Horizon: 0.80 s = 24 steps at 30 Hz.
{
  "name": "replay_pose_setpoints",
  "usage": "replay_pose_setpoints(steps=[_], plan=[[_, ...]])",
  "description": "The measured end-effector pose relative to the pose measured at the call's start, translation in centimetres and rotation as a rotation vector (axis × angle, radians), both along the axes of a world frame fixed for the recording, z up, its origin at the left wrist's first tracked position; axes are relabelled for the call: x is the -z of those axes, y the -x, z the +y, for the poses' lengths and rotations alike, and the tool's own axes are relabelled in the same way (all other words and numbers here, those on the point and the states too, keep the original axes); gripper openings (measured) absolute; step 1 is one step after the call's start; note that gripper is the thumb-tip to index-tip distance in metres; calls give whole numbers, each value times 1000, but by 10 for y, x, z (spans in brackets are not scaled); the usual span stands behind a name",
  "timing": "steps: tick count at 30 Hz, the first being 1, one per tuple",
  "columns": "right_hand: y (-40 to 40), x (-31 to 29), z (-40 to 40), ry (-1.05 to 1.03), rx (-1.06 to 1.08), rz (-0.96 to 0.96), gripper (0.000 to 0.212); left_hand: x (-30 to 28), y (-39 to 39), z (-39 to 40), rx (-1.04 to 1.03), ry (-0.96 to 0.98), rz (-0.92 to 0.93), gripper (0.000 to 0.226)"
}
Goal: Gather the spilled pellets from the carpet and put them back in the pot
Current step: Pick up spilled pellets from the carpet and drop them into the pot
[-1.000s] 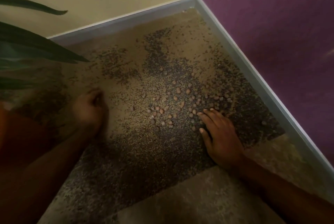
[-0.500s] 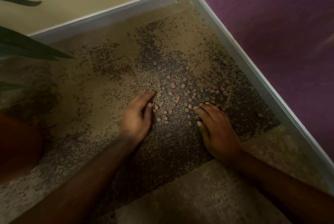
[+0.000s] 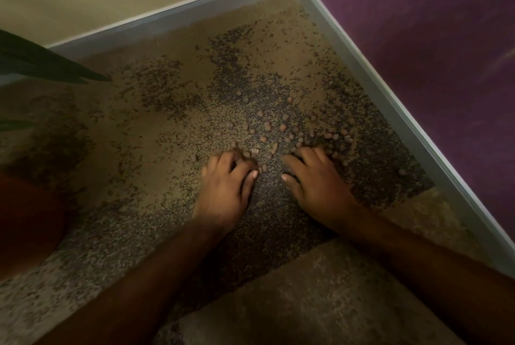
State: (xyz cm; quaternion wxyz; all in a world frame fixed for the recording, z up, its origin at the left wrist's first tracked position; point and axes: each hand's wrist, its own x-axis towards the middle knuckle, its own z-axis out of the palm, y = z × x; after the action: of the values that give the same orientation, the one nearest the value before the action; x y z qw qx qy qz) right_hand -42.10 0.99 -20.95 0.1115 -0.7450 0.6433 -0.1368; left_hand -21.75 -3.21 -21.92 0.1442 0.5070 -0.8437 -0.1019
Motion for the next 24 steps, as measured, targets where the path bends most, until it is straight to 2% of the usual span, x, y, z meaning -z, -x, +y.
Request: replay_pose_setpoints(steps=[6, 9, 15, 18, 20, 24], plan=[[6, 4, 5, 29, 38, 80, 27, -3, -3, 6, -17, 7, -160, 41], [7, 6, 6, 14, 49, 110, 27, -3, -3, 5, 7, 25, -175, 43], [9, 1, 1, -22, -61, 85, 25, -9, -6, 7, -19, 41, -178, 47], [15, -3, -2, -54, -101, 34, 26, -10, -8, 4, -77, -59, -126, 51], [18, -6, -4, -78, -99, -31, 26, -12, -11, 1, -106, -141, -47, 46], [16, -14, -9, -58, 59, -338, 18, -19, -14, -3, -139, -214, 96, 27]])
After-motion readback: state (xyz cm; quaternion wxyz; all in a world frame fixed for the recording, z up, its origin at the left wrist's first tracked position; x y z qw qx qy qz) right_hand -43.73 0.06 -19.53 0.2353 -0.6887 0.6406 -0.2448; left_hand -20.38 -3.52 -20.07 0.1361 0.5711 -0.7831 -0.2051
